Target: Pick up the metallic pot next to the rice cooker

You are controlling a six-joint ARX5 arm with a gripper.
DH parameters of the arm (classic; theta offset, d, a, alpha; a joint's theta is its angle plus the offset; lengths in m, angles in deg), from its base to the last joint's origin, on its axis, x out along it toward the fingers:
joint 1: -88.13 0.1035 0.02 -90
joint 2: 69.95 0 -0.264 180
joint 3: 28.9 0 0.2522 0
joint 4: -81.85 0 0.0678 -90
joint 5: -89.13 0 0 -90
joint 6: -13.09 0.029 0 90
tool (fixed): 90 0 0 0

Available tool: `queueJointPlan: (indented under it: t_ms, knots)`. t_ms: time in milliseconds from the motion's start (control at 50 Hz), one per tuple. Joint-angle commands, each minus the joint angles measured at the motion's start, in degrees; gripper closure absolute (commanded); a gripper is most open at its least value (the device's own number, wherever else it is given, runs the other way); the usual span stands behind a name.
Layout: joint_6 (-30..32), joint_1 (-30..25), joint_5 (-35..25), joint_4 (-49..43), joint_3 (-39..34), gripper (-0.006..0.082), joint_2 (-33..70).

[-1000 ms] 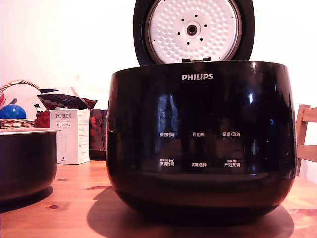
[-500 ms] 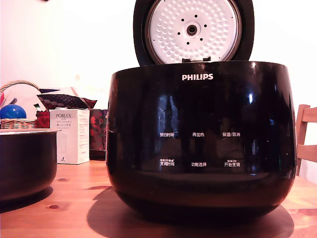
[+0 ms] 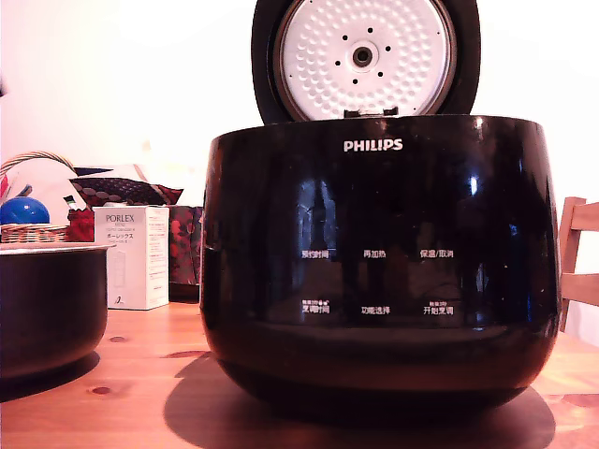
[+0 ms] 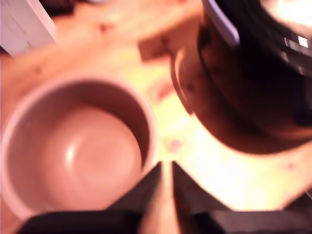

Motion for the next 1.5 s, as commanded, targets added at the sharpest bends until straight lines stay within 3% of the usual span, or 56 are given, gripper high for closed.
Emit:
queueJointPlan:
  t_ms: [0, 80, 160, 320, 540, 1100, 1480]
  knots:
    - [0.2, 0.1, -0.1, -0.7, 0.8, 0.0488, 0.0]
    - [0.2, 0.1, 0.0, -2.0, 0.8, 0.0362, 0.5]
    - [0.3, 0.1, 0.0, -3.1, 0.8, 0.0291, 1.7]
    - [3.5, 0.1, 0.6, -5.1, 0.8, 0.0269, 6.1]
    - [10.4, 0.1, 2.4, -7.0, 0.8, 0.0169, 12.6]
    - [21.1, 0.2, 5.4, -0.3, 0.8, 0.017, 23.2]
    - [22.8, 1.4, 5.4, 1.8, 0.8, 0.0173, 29.4]
